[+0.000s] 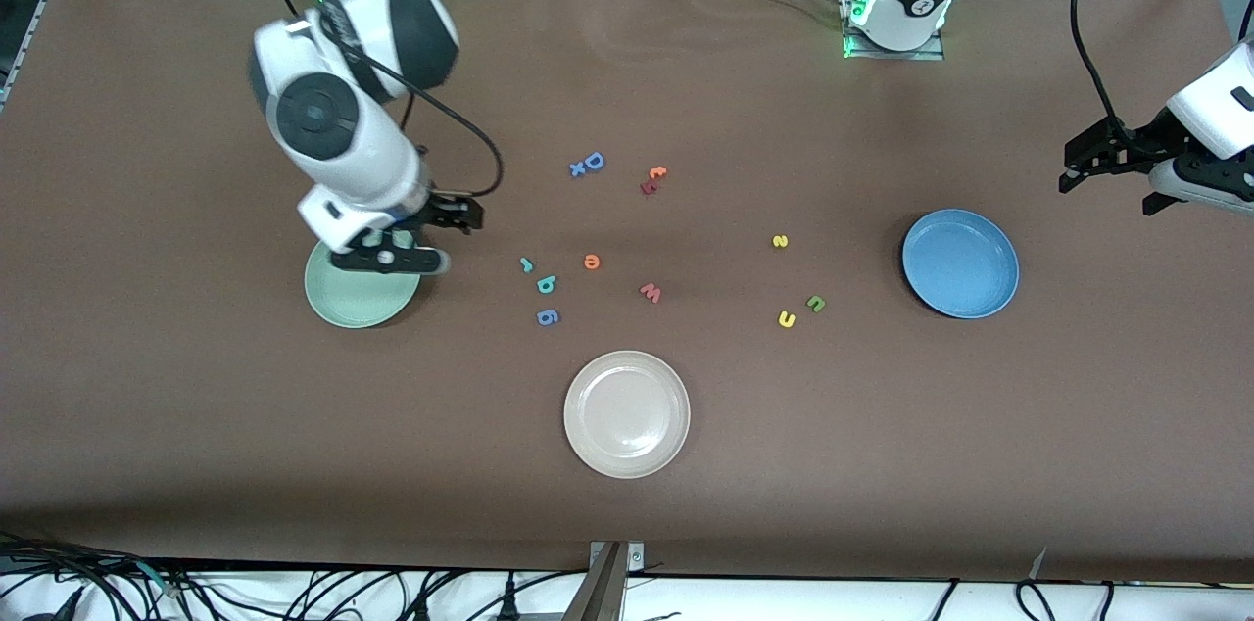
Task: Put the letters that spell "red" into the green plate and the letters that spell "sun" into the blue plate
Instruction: 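Grasp the orange e with the right gripper while the left gripper reaches letters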
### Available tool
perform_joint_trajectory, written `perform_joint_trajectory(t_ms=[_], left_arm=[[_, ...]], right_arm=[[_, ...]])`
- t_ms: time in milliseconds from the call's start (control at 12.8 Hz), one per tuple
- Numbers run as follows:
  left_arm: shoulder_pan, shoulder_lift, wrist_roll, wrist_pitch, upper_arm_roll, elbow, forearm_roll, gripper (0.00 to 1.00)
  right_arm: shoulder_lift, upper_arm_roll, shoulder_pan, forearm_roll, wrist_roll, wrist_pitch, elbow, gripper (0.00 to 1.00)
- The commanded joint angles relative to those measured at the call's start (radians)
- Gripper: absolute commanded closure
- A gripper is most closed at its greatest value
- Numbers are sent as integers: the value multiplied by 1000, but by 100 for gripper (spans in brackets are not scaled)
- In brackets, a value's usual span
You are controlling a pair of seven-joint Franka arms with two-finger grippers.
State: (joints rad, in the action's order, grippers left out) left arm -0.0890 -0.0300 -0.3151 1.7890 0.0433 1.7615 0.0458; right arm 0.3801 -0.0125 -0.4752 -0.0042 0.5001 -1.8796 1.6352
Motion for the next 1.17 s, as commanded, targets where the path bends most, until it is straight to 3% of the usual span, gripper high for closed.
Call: perform_joint_trajectory(t_ms=[0, 233, 467, 545, 623, 934, 1012, 1090], left_arm=[[0, 1, -4, -5, 3, -4, -11, 0], [-8, 1, -4, -16, 1, 12, -9, 0], [1, 4, -160, -11, 4, 15, -9, 0], [5, 24, -180, 0, 39, 24, -10, 0], [5, 45, -165, 28, 73, 35, -12, 0], [20, 129, -171, 139, 83, 101, 55, 4], [46, 151, -167, 179, 83, 108, 55, 5], [79, 168, -167, 228, 83, 125, 48, 5]], right_arm=[[69, 11, -58, 27, 17, -74, -21, 0], [138, 9, -123, 29, 136, -165, -20, 0], [241, 11, -171, 24, 221, -349, -21, 0], [262, 11, -168, 23, 209, -380, -26, 0], [269, 14, -175, 15, 212, -384, -31, 0], [328, 14, -201, 24, 277, -446, -44, 1], [339, 13, -209, 18, 337, -478, -44, 15], [348, 13, -227, 21, 368, -496, -44, 19]])
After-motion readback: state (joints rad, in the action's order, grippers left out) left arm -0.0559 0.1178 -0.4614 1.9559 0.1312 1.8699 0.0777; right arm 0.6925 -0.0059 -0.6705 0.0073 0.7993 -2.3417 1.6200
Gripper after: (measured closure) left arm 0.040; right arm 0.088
